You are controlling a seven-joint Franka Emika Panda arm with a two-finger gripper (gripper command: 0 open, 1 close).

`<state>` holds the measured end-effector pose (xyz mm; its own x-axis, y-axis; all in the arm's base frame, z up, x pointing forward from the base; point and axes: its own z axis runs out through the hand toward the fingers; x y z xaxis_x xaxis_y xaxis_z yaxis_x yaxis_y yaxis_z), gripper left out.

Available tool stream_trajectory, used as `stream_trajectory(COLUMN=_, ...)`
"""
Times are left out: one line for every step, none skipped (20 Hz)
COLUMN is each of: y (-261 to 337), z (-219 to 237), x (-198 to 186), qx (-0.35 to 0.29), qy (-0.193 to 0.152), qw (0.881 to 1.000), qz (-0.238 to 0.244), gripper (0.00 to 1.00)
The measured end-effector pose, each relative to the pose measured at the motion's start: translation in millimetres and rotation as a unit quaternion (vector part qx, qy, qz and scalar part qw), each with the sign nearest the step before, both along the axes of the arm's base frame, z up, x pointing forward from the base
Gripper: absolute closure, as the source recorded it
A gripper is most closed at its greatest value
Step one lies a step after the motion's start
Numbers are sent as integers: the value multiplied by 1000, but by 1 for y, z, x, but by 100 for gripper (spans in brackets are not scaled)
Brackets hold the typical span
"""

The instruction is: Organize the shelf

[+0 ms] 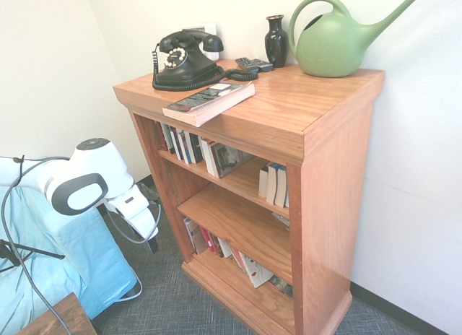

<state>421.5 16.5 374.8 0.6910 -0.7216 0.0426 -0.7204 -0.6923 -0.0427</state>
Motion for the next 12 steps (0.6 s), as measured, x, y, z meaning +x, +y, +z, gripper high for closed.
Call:
stream_trajectory(y=0, z=0, x=1, qx=0, qy=0, qw=1000, qz=-1, gripper=0)
stream_trajectory(y=-1, z=0, x=1, qx=-3, qy=-1, qw=1000, qz=-2, gripper=0)
stream_trajectory(y=-3, z=0, x=3, qx=-13, qy=-5, qw=1000, qz=-1, gripper=0)
stream_trajectory(y=-7, z=0, x=4, qx=-24, qy=-10, qw=1000, qz=0, gripper=0)
stream_trajectory(y=-13, z=3, x=7, qx=-40, qy=-19, qw=999, qz=1, gripper=0)
stream_trajectory(y=-19, z=6, x=9, qx=-57, qy=-28, qw=998, qz=2, gripper=0)
stream_trajectory(y=-25, z=11, x=11, qx=-77, qy=-36, qw=996, qz=6, gripper=0)
stream_trajectory(y=-31, z=19, x=14, qx=-100, qy=-45, qw=994, qz=11, gripper=0)
stream_trajectory(y=-36, z=28, x=17, qx=-126, qy=-57, qw=990, qz=17, gripper=0)
stream_trajectory(y=-39, z=40, x=20, qx=-151, qy=-69, qw=986, qz=24, gripper=0)
stream_trajectory(y=-40, z=53, x=21, qx=-176, qy=-79, qw=981, qz=32, gripper=0)
stream_trajectory(y=-40, z=67, x=21, qx=-201, qy=-89, qw=975, qz=40, gripper=0)
